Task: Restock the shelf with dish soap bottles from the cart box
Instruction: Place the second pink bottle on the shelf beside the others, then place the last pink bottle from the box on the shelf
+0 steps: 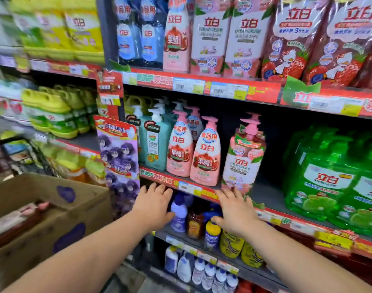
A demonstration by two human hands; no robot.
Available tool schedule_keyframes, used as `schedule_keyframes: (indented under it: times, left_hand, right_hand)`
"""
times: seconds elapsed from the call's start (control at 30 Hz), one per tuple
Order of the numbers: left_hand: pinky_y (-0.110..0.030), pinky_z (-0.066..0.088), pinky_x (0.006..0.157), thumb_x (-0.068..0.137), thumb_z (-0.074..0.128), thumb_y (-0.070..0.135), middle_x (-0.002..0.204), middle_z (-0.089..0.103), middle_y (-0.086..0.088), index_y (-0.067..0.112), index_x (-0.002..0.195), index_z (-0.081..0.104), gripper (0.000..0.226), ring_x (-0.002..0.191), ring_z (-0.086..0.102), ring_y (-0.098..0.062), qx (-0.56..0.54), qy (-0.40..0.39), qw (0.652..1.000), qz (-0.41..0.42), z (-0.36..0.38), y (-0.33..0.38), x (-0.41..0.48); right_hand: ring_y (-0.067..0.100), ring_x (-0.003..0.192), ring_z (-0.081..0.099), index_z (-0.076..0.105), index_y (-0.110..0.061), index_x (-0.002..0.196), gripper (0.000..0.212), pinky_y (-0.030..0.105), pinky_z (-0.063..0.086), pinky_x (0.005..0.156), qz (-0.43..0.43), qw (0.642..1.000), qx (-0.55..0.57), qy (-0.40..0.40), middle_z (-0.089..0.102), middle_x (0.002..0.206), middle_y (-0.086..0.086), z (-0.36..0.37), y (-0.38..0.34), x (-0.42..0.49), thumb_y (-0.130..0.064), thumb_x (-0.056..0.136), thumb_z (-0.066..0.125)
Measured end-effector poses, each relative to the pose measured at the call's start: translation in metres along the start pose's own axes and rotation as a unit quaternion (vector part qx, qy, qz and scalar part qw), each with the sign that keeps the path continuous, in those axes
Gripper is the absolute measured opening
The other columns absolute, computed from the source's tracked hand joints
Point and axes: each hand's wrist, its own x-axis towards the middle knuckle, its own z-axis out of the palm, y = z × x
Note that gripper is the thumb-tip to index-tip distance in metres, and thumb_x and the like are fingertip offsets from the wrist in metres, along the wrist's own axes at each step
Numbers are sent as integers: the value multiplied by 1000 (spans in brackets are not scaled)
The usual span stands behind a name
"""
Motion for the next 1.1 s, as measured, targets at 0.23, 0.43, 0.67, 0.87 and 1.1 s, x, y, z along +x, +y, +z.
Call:
schedule_keyframes:
  times: [0.23,0.43,0.67,0.87,1.1]
  left_hand:
    - [-46,20,112,83,46,57,149,32,-7,19,141,28,72,138,25,-28,-3,2,999,-47,8,-109,-81]
    - [-49,19,113,85,47,57,148,31,-9,17,141,26,72,139,22,-30,14,-25,990,-135,19,-269,-193]
    - [-48,20,111,82,52,50,147,33,-7,19,142,25,73,136,27,-30,16,-24,976,-217,31,-398,-293]
    - [-48,23,110,82,51,53,141,38,-6,20,139,30,70,133,30,-29,-6,-10,968,-250,43,-462,-322]
    - [-50,21,111,83,52,52,141,39,-8,18,137,32,66,132,30,-31,-8,-31,961,-273,62,-528,-314]
  right_hand:
    - [30,146,10,11,-27,150,80,53,14,115,-60,998,1,-20,11,159,-1,4,-135,15,-49,86,55]
    - [30,146,9,13,-27,149,80,55,12,115,-174,984,10,-27,14,158,-2,26,-334,11,-49,85,56]
    - [30,147,7,13,-28,149,80,56,9,116,-261,964,3,-47,13,159,-1,40,-512,0,-50,86,56]
    - [28,147,8,14,-29,149,79,55,9,116,-289,956,-20,-50,14,159,-2,45,-589,17,-50,85,56]
    - [27,147,11,12,-30,150,82,54,12,117,-283,958,-20,-47,17,158,-2,56,-651,76,-50,85,57]
